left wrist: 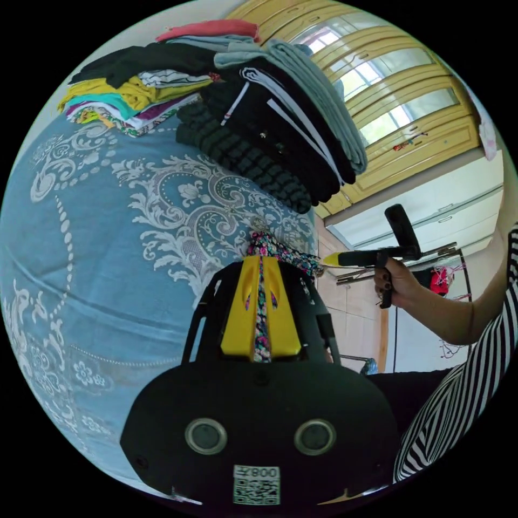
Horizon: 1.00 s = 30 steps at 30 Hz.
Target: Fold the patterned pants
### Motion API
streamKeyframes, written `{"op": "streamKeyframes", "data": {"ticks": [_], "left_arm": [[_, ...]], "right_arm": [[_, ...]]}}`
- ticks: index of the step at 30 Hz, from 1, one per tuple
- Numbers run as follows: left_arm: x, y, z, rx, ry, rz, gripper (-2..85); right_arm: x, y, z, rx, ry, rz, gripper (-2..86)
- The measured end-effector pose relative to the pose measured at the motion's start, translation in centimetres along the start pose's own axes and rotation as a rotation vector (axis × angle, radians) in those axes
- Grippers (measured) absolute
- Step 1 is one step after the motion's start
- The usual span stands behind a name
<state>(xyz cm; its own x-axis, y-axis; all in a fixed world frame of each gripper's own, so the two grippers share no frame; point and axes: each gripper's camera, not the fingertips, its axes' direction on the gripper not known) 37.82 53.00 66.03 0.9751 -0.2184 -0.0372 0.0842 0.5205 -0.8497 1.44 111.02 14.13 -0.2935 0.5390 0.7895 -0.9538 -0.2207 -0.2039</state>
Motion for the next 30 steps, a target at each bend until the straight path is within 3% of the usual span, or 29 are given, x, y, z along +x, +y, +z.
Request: {"op": "streamKeyframes", "data": {"ticks": [2,8,12,17,22,28,30], "left_arm": [[0.4,3.0,-1.1,-0.008,-0.007,-0.031,0.6],[-0.3,12.4,-1.8,-0.146,-0.092,-0.153,0.2],[-0.7,17.4,-5.5,-0.063,-0.057,-0.229,0.1],[0.1,26.6,-12.4,0.052,-0.009,-0.337,0.2],[-0.6,42.4,-19.7,0.051,-0.076,-0.709,0.7],[1.1,65.1,-29.9,0.12,-0.388,-1.301,1.4],[2.2,73.1,-33.3,0.217,-0.46,-1.496,1.9]], "right_arm": [[-3.2,-1.8,4.0,-0.096,-0.007,-0.143,0.1],[-5.9,-4.9,13.1,-0.256,0.119,-0.262,0.1],[-6.8,-5.1,14.7,-0.271,0.156,-0.249,0.2],[-13.3,-4.6,19.0,-0.335,0.169,-0.413,1.0],[-22.5,-3.0,30.7,-0.6,-0.003,-0.683,3.8],[-32.5,2.1,43.9,-0.844,-0.112,-0.954,5.8],[-34.6,4.0,46.9,-0.904,-0.138,-0.999,5.9]]}}
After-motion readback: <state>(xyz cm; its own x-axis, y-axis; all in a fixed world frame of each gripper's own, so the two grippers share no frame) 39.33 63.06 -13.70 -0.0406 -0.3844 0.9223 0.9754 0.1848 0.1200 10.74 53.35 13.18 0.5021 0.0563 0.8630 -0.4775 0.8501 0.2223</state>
